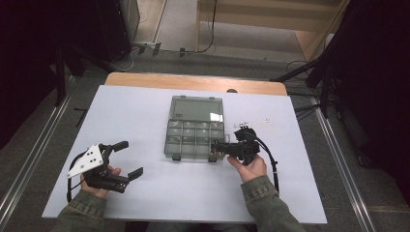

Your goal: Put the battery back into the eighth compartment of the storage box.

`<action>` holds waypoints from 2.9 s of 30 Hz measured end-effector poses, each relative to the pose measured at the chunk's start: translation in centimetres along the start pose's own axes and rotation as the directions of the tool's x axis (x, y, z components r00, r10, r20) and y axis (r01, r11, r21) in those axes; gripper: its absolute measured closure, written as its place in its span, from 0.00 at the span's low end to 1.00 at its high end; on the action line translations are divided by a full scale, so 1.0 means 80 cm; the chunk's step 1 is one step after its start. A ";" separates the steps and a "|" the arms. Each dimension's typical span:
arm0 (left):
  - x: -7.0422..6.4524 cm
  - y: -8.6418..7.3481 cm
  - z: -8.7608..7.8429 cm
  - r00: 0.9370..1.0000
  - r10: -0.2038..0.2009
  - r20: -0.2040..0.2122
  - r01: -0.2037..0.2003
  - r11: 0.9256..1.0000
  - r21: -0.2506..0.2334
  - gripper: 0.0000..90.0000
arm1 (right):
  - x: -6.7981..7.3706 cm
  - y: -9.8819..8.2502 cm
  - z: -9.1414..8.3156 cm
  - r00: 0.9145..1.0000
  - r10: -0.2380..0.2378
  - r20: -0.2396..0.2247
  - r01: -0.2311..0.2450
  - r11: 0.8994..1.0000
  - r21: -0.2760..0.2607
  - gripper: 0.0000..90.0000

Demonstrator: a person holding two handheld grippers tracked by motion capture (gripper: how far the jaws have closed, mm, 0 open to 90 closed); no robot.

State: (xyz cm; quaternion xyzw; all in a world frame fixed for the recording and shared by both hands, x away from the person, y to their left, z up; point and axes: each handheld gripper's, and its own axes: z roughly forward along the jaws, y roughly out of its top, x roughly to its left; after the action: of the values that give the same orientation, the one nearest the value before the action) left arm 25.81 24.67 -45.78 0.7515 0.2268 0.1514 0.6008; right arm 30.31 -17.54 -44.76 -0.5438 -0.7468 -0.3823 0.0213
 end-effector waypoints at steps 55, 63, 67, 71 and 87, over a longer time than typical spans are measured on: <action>-0.001 0.000 0.000 1.000 0.000 0.003 0.000 1.000 -0.003 0.00 | -0.032 -0.047 -0.058 0.977 -0.182 0.108 0.209 0.907 -0.365 0.00; -0.001 0.000 0.000 1.000 0.001 0.003 -0.001 1.000 0.001 0.00 | -0.043 -0.071 -0.067 0.967 -0.227 0.113 0.253 0.878 -0.405 0.00; -0.001 0.000 0.000 1.000 0.001 0.002 -0.001 1.000 0.000 0.00 | -0.052 -0.080 -0.077 0.970 -0.215 0.117 0.244 0.882 -0.404 0.00; -0.001 0.000 0.000 1.000 0.001 0.004 -0.001 1.000 0.000 0.00 | -0.062 -0.093 -0.087 0.969 -0.211 0.130 0.247 0.858 -0.450 0.00; -0.001 0.000 -0.001 1.000 0.002 0.001 -0.002 1.000 0.001 0.00 | -0.103 -0.152 -0.117 0.974 -0.160 0.163 0.226 0.786 -0.575 0.00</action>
State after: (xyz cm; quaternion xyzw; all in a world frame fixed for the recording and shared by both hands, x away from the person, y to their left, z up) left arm 25.68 24.65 -45.75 0.7520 0.2258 0.1514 0.6005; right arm 20.04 -31.09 -48.51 -0.4634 -0.6427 -0.5663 -0.2270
